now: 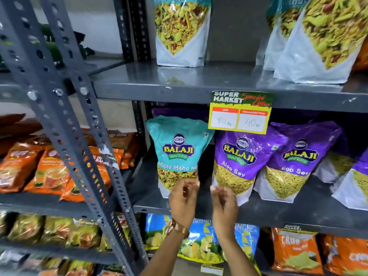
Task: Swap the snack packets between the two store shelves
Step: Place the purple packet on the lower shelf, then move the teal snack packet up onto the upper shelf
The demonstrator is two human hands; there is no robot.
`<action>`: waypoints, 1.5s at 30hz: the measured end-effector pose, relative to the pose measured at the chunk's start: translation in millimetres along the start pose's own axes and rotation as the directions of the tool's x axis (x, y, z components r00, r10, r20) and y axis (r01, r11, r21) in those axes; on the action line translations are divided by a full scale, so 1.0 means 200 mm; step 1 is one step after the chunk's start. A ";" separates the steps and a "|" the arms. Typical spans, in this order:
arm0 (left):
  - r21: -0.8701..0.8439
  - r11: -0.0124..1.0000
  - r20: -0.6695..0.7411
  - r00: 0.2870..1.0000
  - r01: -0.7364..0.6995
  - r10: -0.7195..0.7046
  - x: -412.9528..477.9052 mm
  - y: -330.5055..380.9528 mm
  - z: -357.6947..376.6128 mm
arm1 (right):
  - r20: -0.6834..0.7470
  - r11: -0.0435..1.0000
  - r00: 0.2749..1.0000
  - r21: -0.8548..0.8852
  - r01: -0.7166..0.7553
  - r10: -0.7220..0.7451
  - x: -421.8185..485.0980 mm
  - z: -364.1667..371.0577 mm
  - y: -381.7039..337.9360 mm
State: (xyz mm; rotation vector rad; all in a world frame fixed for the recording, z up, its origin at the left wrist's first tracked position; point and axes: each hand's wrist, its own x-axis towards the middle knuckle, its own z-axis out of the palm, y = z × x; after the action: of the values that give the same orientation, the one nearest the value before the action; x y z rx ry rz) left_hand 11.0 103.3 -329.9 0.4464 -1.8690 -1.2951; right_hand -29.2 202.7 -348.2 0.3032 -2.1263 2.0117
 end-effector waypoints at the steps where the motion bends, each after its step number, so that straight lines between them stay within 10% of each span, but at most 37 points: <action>1: 0.018 1.000 -0.084 0.996 -0.013 0.014 0.01 0.00 -0.03 | 0.066 1.000 0.998 0.020 0.008 -0.009 0.02 0.05 -0.01; 5: 0.064 0.992 -0.284 0.955 0.108 -0.085 0.14 -0.01 -0.11 | 0.298 0.998 0.954 -0.064 -0.021 0.039 0.13 0.20 -0.01; 10: -0.114 0.930 0.094 0.936 0.349 -0.340 0.25 -0.15 -0.22 | 0.381 0.993 0.916 -0.044 -0.114 0.122 0.16 0.30 0.03; 26: 0.111 0.984 0.316 0.934 0.138 -0.167 -0.04 0.04 -0.69 | 0.200 0.998 0.977 -0.027 -0.065 0.069 -0.40 0.11 -0.19; 45: -0.046 0.934 0.264 0.898 -0.353 0.352 0.43 1.34 -1.03 | 0.070 0.802 0.839 -0.262 0.537 -0.539 -0.15 -0.11 -1.60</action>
State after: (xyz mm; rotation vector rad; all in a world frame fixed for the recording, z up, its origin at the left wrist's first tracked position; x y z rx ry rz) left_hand 157.3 30.4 -21.8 -0.0778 -2.0570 -1.1453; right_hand 89.9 208.8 -49.8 0.7547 -1.9771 1.3762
